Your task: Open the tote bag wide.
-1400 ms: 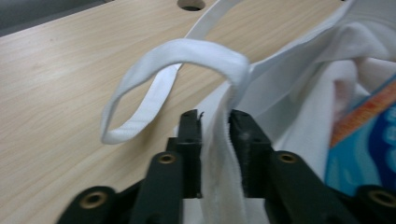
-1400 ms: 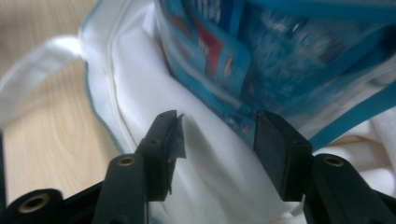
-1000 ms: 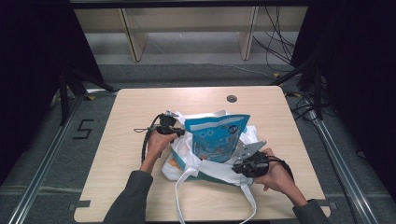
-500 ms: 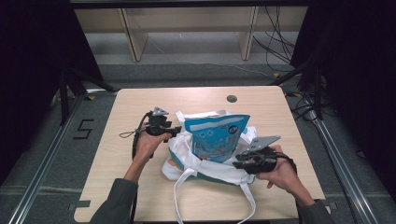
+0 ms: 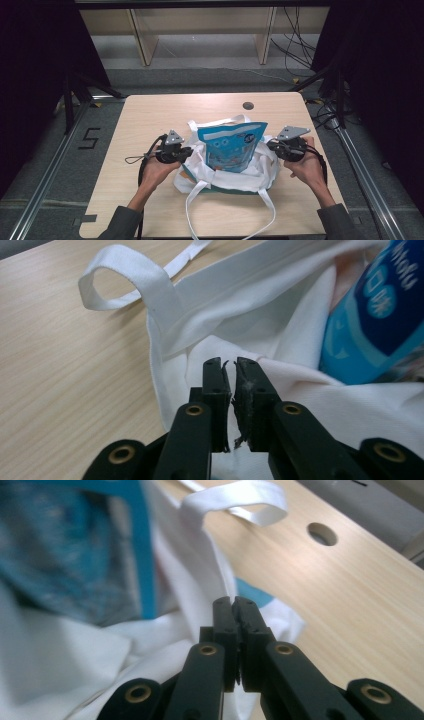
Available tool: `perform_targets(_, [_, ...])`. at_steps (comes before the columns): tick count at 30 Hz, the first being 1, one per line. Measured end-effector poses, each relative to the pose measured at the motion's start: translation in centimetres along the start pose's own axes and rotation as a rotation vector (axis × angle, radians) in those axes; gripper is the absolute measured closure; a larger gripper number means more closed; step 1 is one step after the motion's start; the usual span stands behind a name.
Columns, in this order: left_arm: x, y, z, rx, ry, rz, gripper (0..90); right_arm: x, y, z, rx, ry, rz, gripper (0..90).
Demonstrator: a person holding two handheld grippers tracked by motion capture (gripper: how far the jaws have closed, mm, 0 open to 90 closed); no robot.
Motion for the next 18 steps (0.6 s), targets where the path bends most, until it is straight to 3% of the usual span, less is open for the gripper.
perform_targets(1, [0.0,0.0,0.0,0.0,0.0,0.0,84.2,0.0,0.0,0.0,0.0,0.0,0.0,89.6])
perform_targets(2, [0.7,-0.4,-0.3,0.036,0.036,-0.038,85.6,1.1,0.1,0.9,0.011,-0.031,-0.001,89.6])
perform_targets(3, [0.7,-0.4,-0.3,0.036,0.036,-0.038,86.6,1.9,-0.1,1.3,0.02,-0.044,-0.006,89.6])
perform_targets(4, [1.7,-1.1,-0.4,-0.005,0.041,-0.062,88.1,2.8,-0.3,1.8,0.027,-0.065,-0.016,89.6])
perform_targets(5, [1.7,-1.1,-0.4,-0.005,0.041,-0.062,88.8,2.8,-0.3,1.8,0.027,-0.065,-0.016,89.6])
perform_targets(6, [2.6,-2.0,-0.9,0.008,0.046,-0.098,89.3,4.2,-1.0,2.3,0.064,-0.077,-0.053,89.6])
perform_targets(7, [2.6,-2.0,-0.9,0.008,0.046,-0.098,89.4,4.2,-1.0,2.3,0.064,-0.077,-0.053,89.6])
perform_targets(8, [3.2,-2.5,-1.1,0.002,0.038,-0.106,89.4,5.6,-1.6,2.6,0.083,-0.061,-0.085,89.6])
perform_targets(9, [3.8,-2.9,-1.1,-0.022,0.036,-0.109,89.4,5.6,-1.6,2.6,0.083,-0.061,-0.085,89.6])
perform_targets(11, [4.7,-3.0,-1.6,-0.02,0.047,-0.107,89.5,7.6,-2.3,2.3,0.081,-0.068,-0.115,89.6])
perform_targets(15, [5.5,-2.6,-2.5,-0.027,0.09,-0.099,89.5,8.0,-2.2,2.3,0.084,-0.076,-0.119,89.6])
perform_targets(17, [6.2,-2.0,-3.1,-0.068,0.117,-0.081,89.4,7.8,-2.1,2.2,0.086,-0.084,-0.124,89.1])
perform_targets(18, [6.3,-1.9,-3.2,-0.065,0.128,-0.08,89.2,7.8,-2.1,2.3,0.105,-0.077,-0.12,88.6])
Point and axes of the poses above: each handheld gripper's, and its own axes: x roughly forward along the jaws, y roughly out of its top, z roughly to its right, the point moved 1 cm from there along x, roughly forward along the jaws, and after that the axes turned 7 degrees about x, right-handed, at the moved point
